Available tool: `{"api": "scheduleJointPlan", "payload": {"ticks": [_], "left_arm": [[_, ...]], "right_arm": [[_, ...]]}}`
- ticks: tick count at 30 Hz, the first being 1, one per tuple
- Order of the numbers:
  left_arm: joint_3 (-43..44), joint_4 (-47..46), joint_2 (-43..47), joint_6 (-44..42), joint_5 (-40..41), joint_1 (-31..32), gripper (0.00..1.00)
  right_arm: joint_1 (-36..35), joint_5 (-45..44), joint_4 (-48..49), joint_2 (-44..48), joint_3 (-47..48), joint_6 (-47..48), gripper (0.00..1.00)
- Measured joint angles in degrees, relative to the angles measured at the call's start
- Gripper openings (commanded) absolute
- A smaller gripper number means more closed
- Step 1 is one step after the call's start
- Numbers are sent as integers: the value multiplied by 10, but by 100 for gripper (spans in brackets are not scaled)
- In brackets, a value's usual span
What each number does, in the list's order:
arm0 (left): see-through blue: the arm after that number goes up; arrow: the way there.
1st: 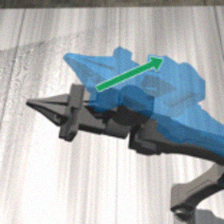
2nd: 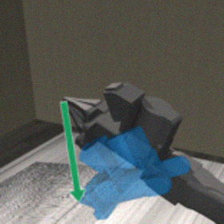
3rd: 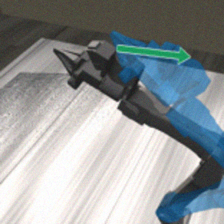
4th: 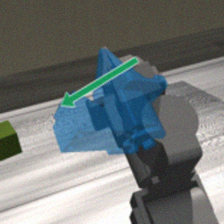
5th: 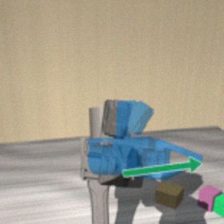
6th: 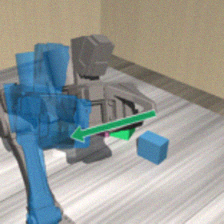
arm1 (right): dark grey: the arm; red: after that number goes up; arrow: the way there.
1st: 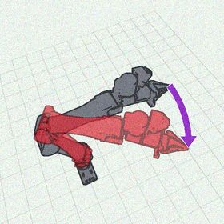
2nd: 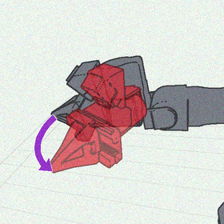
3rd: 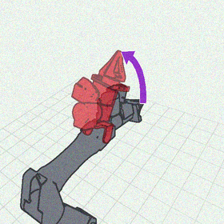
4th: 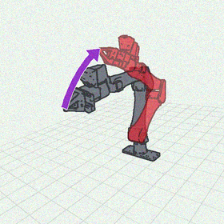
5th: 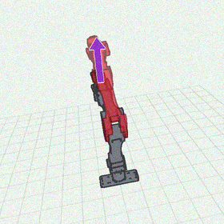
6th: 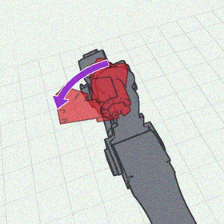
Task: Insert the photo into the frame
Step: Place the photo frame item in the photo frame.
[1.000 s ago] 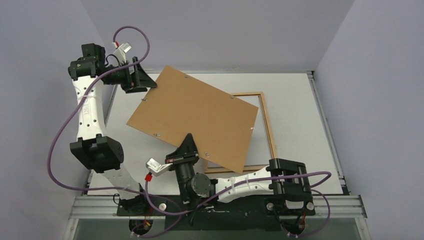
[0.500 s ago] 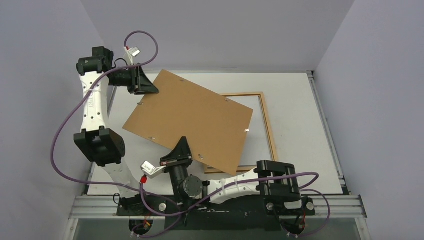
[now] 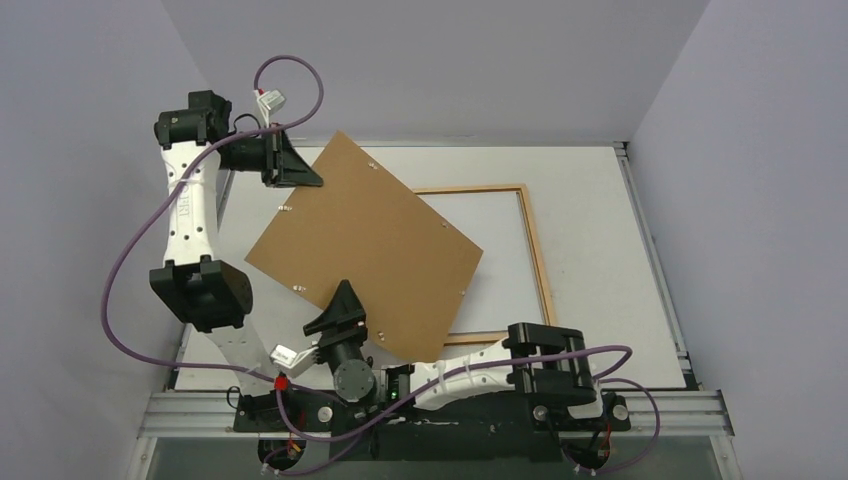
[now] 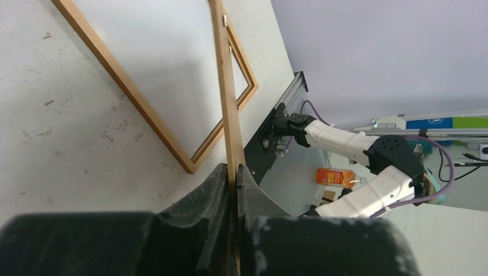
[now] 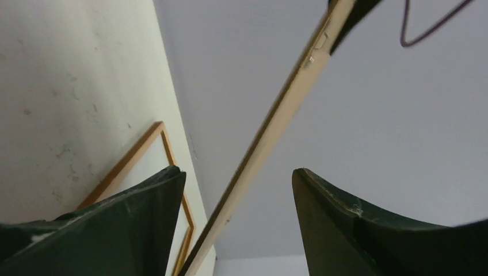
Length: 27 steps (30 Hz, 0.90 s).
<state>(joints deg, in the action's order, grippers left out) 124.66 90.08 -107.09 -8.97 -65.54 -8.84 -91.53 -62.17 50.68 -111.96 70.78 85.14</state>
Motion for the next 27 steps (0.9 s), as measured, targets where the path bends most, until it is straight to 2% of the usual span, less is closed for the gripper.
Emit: {"api": "scheduleJointPlan", "payload": {"ticks": [5,12,15,20,27], "left_arm": [[21,0,0,-13,11,5,0],[31,-83,41,-8,32,5,0],[32,-118,69,-13,39,4,0],[18,-147,114,-15,27,3,0],[8,-147,123,-24,4,5,0]], "right_arm": [[2,87,-233,24,40,-159,91],[7,216,-517,82,148,-365,94],[26,306,-640,113,217,-466,96],[144,468,-748,182,278,-585,98],[414,737,-843,206,397,-669,99]]}}
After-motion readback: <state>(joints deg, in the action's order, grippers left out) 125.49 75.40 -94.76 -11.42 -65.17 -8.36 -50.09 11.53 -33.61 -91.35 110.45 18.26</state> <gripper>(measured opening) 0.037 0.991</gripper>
